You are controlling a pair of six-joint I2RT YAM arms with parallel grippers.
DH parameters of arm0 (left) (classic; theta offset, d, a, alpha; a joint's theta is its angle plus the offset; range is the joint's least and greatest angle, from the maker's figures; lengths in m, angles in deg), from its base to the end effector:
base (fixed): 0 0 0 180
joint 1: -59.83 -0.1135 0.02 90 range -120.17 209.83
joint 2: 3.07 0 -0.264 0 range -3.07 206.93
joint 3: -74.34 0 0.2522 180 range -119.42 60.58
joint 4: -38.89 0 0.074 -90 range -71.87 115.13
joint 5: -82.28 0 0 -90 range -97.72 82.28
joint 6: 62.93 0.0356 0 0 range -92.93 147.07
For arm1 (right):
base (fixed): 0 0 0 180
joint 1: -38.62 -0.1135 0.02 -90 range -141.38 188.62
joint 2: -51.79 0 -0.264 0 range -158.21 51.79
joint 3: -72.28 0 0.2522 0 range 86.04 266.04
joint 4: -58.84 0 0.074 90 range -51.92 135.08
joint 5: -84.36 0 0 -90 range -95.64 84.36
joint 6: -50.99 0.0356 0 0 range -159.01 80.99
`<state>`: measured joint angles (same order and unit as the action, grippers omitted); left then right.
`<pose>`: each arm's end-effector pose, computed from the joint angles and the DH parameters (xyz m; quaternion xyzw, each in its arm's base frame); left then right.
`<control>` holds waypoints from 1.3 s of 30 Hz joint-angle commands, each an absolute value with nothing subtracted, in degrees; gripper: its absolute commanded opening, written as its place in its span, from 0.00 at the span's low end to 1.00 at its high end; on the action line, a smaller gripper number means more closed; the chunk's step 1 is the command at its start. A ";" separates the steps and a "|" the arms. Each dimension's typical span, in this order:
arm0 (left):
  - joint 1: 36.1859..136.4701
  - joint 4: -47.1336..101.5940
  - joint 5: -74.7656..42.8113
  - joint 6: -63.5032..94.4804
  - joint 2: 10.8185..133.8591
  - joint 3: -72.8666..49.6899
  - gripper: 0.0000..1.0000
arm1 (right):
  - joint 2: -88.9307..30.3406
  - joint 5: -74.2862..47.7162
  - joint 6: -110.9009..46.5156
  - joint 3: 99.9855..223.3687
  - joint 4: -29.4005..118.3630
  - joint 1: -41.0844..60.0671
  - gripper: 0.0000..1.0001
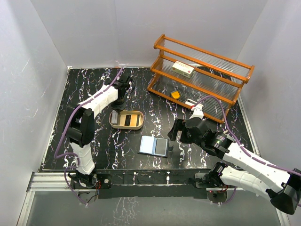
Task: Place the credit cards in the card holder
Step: Pick up the credit card from the storage box.
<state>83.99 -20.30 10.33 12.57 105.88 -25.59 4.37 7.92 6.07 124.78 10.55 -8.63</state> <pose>0.3648 -0.1515 0.2235 0.0521 0.9689 0.0836 0.2271 0.1227 0.1204 0.2559 0.0296 0.9121 0.2094 0.3512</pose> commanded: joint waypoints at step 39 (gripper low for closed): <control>84.09 -8.80 -42.78 3.65 75.61 -8.83 0.00 | 1.36 -10.86 9.34 123.96 36.00 -8.84 0.81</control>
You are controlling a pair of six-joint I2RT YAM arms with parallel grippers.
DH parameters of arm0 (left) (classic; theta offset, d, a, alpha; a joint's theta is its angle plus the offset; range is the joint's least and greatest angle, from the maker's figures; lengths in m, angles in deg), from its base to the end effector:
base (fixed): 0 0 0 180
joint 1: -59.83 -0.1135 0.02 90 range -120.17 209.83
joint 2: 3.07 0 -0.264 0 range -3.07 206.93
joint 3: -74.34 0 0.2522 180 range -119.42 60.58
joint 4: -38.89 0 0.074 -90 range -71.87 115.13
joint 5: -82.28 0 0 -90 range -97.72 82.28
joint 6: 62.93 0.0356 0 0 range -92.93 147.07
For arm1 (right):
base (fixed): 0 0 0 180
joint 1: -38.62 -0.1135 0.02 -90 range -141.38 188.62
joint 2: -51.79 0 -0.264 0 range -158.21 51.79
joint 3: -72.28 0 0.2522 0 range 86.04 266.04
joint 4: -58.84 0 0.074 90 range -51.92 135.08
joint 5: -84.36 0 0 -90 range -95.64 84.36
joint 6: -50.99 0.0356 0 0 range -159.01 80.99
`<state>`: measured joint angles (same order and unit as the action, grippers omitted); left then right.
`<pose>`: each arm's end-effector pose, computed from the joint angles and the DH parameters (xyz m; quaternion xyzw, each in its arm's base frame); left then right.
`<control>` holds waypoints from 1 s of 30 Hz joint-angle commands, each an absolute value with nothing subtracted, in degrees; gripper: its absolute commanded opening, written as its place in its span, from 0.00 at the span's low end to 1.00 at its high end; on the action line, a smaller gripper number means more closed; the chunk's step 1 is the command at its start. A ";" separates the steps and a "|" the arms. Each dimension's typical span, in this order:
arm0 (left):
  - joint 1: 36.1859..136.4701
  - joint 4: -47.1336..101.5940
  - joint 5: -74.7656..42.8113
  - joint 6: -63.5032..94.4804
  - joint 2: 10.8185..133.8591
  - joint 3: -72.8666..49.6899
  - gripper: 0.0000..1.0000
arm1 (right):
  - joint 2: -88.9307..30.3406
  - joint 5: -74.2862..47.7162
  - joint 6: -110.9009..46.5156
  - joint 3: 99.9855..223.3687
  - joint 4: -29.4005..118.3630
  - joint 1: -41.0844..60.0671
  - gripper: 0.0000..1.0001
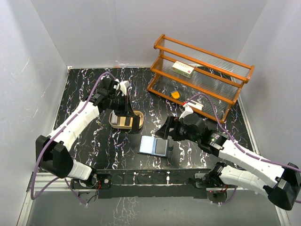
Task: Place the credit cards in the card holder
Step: Pick up the credit card from the storage box.
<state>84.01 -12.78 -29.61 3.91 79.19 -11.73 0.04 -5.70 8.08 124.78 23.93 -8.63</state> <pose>0.2755 -0.1382 0.3125 0.0764 0.9155 -0.3040 0.2521 0.1353 0.1465 0.2626 -0.0015 0.8836 0.3437 0.3180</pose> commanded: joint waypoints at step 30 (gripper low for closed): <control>84.17 26.76 -70.23 -17.15 61.28 12.25 0.00 | -0.34 -22.14 19.92 119.04 59.40 -8.86 0.10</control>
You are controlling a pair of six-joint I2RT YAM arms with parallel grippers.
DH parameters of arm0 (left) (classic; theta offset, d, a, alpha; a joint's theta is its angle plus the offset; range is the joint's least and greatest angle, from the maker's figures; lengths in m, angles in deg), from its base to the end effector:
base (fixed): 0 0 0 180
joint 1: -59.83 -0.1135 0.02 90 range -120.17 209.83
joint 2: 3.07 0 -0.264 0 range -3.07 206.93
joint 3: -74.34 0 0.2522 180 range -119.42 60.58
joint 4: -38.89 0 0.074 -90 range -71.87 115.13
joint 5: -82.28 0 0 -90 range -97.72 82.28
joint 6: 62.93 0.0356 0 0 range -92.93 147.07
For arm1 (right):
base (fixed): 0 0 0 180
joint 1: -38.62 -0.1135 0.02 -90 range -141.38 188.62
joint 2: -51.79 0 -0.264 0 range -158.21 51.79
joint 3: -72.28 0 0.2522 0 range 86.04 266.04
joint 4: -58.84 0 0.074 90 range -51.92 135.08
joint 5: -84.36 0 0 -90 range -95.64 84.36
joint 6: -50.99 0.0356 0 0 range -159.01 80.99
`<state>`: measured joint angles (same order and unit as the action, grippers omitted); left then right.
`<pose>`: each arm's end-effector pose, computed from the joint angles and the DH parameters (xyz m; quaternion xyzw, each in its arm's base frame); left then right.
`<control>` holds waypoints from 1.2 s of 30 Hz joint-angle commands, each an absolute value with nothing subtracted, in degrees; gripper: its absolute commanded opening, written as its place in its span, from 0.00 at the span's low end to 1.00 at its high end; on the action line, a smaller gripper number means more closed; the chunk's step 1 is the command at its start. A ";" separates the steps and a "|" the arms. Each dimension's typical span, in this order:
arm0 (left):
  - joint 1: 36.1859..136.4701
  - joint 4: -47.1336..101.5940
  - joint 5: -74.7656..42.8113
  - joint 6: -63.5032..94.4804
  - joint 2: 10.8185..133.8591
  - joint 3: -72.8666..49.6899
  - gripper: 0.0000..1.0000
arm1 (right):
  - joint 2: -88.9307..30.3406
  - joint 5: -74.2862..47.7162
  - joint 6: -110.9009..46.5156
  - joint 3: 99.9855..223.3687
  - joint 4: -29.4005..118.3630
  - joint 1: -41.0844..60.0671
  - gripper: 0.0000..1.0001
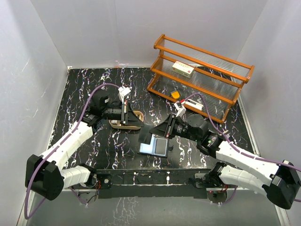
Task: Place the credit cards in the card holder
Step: Pick up the credit card from the storage box, then insert the credit card into the card holder.
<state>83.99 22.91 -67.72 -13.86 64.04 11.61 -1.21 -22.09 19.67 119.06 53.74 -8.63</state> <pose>0.2199 -0.1324 0.3055 0.1788 0.7450 -0.6120 0.1960 0.1405 0.1668 0.2758 -0.0140 0.7707 0.5675 0.2896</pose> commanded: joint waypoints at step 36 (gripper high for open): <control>92.64 -1.20 -26.47 -6.50 68.52 11.94 0.39 | -10.91 -11.77 0.26 126.01 29.08 -3.88 0.00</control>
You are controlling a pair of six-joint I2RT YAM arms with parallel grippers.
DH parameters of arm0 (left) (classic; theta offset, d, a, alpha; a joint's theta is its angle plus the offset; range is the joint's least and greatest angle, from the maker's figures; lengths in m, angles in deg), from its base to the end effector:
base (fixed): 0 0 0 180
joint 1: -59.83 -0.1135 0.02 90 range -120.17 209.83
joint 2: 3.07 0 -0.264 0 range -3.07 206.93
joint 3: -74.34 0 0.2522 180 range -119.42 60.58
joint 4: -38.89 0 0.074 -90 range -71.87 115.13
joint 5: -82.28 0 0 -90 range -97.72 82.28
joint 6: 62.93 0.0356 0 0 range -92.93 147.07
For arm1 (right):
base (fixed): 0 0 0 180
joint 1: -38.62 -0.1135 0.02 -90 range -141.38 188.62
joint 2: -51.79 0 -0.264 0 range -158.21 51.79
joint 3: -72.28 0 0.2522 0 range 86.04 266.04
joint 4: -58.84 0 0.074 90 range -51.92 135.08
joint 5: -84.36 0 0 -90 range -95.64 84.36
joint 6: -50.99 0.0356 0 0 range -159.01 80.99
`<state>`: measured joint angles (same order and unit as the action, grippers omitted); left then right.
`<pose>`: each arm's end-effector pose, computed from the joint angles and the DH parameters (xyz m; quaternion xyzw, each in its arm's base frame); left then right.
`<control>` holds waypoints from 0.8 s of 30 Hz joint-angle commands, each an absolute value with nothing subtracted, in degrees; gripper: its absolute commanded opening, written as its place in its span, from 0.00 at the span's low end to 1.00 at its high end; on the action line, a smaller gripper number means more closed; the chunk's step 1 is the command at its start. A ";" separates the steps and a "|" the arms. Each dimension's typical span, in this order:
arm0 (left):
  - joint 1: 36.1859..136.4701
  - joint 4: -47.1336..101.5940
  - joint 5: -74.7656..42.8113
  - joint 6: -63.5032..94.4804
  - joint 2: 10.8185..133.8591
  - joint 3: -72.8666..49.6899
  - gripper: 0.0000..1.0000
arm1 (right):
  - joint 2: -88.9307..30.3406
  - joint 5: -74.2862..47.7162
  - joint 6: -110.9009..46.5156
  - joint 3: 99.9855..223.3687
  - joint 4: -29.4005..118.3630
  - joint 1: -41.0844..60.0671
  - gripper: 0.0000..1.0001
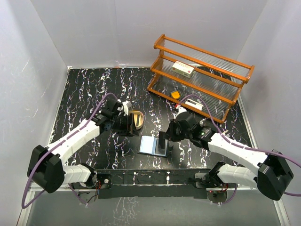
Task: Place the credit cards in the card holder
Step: Insert the credit card into the card holder.
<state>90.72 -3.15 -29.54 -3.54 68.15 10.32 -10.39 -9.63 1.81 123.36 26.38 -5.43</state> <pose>0.2121 -0.1423 0.2508 0.0682 0.9203 -0.3273 0.2032 0.1590 0.1573 0.2230 -0.0396 0.9177 0.2895 0.2692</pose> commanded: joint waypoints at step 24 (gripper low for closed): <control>99.37 10.96 -19.42 -11.45 77.36 21.35 0.00 | -19.63 -25.18 6.52 121.09 41.72 3.18 0.00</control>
